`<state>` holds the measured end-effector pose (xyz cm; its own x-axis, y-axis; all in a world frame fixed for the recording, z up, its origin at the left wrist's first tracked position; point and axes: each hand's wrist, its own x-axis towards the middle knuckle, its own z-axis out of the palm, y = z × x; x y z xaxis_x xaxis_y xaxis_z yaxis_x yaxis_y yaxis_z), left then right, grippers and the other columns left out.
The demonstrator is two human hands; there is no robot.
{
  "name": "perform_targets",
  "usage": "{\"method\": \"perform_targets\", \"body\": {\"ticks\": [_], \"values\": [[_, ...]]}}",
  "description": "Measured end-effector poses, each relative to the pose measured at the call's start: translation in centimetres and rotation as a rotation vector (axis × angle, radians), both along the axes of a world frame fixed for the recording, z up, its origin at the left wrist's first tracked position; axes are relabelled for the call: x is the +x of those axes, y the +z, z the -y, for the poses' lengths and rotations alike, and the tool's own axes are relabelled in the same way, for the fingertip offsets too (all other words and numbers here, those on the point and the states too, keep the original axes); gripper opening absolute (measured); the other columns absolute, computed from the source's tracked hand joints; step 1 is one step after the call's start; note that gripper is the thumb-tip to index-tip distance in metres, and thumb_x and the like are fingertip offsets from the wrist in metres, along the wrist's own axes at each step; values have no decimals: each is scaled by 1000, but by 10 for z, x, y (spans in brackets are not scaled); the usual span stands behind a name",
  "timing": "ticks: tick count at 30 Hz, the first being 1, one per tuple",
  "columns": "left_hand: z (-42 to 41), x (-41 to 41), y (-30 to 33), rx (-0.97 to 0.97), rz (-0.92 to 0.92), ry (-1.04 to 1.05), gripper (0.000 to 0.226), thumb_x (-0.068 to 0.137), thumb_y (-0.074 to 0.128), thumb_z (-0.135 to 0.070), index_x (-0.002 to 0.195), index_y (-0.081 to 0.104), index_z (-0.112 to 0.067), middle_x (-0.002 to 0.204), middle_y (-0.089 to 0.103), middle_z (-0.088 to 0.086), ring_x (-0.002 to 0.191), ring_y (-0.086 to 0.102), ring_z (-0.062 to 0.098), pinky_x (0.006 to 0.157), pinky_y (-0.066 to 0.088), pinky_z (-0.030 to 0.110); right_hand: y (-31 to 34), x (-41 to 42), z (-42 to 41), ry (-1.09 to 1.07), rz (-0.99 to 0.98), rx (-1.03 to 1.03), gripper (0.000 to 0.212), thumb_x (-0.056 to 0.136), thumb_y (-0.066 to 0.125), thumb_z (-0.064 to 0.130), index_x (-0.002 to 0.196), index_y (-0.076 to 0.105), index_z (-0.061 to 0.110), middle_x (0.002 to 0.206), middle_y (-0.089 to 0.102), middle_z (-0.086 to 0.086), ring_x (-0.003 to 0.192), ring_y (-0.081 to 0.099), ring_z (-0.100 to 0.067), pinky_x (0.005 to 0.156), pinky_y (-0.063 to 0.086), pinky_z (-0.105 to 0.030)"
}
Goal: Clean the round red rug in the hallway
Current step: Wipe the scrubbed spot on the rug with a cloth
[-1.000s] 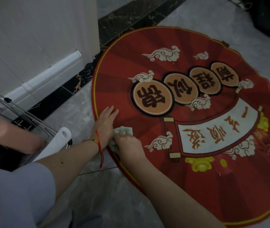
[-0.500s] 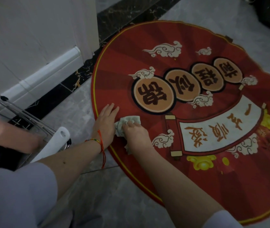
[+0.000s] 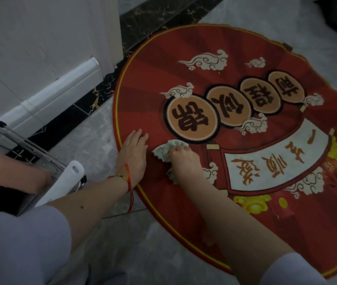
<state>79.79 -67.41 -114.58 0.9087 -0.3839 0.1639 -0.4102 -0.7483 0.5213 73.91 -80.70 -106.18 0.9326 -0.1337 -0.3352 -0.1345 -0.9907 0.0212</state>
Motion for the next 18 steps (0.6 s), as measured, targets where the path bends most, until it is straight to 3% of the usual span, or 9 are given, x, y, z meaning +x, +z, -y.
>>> {"method": "perform_targets", "body": {"ticks": [6, 10, 18], "values": [[1, 0, -2, 9, 20, 10, 30, 94, 50, -3, 122, 59, 4, 130, 54, 25, 125, 47, 41, 107, 26, 37, 1, 1, 16, -89, -27, -83, 27, 89, 46, -6, 112, 57, 4, 115, 57, -13, 105, 56, -25, 74, 47, -29], [2, -1, 0, -6, 3, 14, 31, 98, 45, -5, 126, 56, 3, 136, 50, 22, 131, 42, 38, 111, 24, 37, 1, 3, 16, -74, -37, -66, 26, 89, 49, -2, 113, 57, 4, 114, 58, -11, 105, 57, -24, 72, 45, -27], [0, 1, 1, -52, -39, 14, 32, 99, 42, -5, 127, 55, 1, 138, 48, 21, 132, 39, 38, 111, 23, 36, 13, 8, 34, -169, -165, -79, 25, 89, 59, 8, 113, 61, 6, 118, 61, -10, 110, 58, -24, 81, 47, -29]]}}
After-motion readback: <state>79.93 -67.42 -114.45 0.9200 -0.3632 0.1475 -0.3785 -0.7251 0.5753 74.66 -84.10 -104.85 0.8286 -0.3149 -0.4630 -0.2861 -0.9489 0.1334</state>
